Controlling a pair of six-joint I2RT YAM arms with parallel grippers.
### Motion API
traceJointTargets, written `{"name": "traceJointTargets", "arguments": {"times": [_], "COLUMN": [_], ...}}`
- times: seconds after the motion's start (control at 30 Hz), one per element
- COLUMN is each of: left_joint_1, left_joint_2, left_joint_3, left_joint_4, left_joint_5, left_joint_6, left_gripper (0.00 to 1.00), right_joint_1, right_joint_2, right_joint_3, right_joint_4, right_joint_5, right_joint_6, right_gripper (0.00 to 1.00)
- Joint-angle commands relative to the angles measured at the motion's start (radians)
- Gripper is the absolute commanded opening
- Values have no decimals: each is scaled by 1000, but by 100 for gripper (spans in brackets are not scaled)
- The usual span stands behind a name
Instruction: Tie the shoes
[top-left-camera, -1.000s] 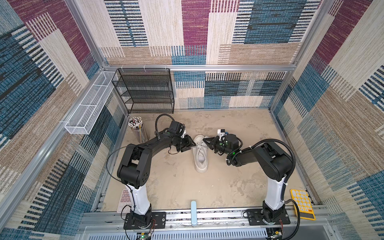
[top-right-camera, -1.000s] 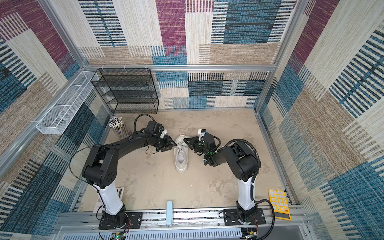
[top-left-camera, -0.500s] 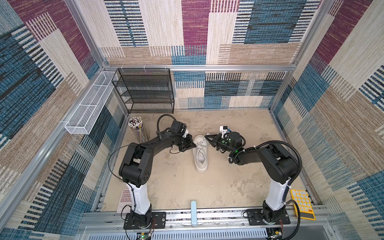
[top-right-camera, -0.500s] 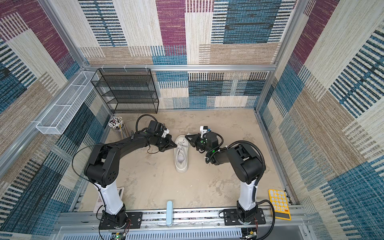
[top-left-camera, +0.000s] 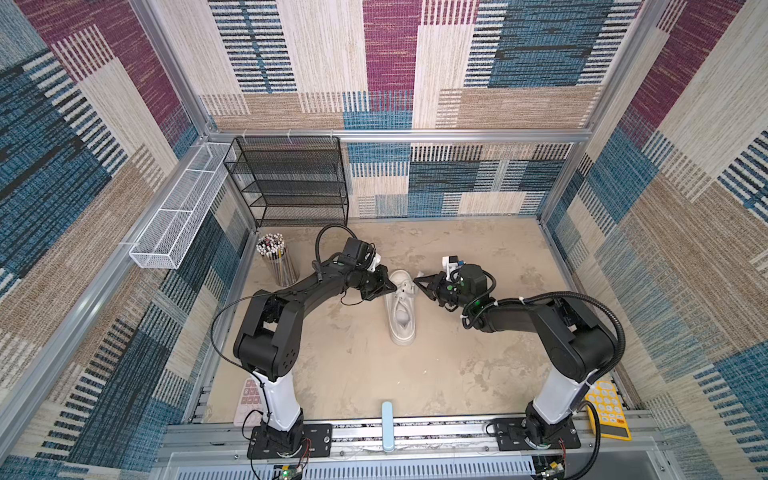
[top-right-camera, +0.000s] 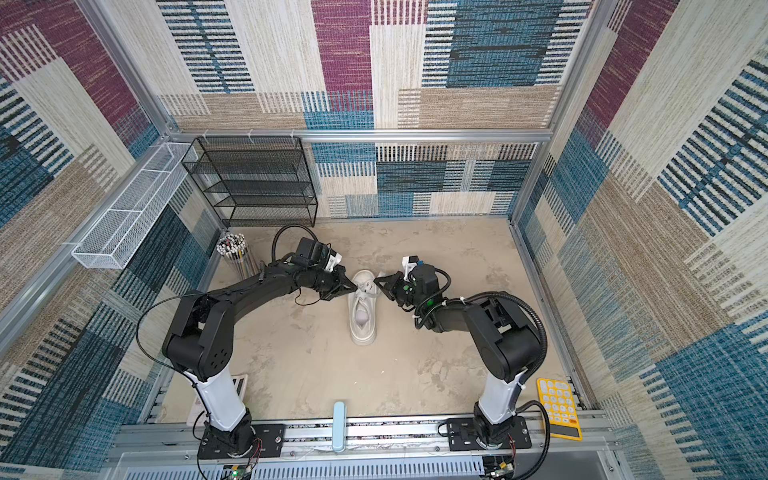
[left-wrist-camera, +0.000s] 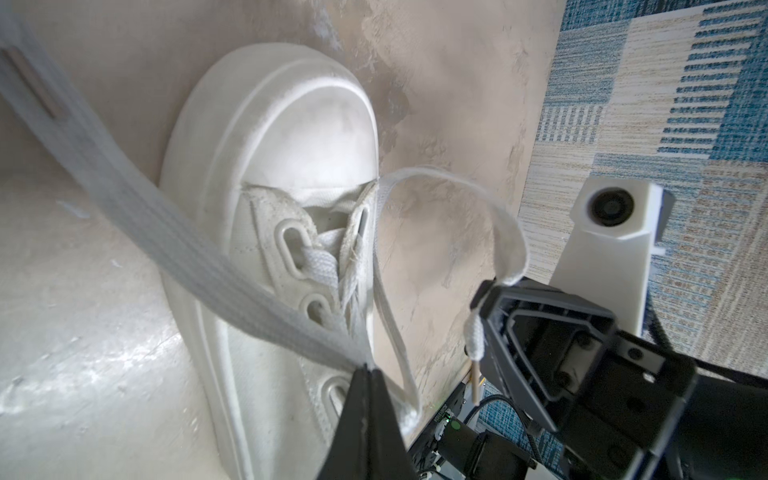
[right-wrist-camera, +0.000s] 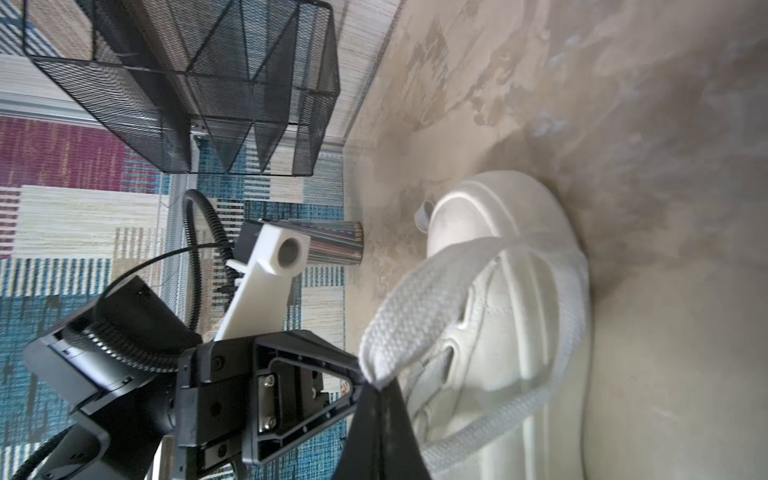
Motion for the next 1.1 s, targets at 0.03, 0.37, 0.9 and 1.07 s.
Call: {"name": "traceJointTargets", "arguments": {"times": [0.03,0.37,0.9,1.07], "left_joint_1": [-3,-4,-4,-3], "left_joint_2": [7,14,-2,-1], "left_joint_3": [12,17,3,0], "left_joint_4": [-11,-19,-21,-24], "left_joint_5": [-11,-9,-8,-8], "left_joint_6": [-1,6,6,8], "left_gripper": [0,0,0,0], "right_joint_1": [0,23,45,33], "right_joint_2": [-25,-3,85,109], "right_joint_3": [56,113,202,207], "right_joint_4": [-264,-466,-345,-252], "right_joint_5": [5,-112,-132,-135], "right_joint_6": [-112,-189,-131,-94], "right_gripper": [0,0,0,0]}}
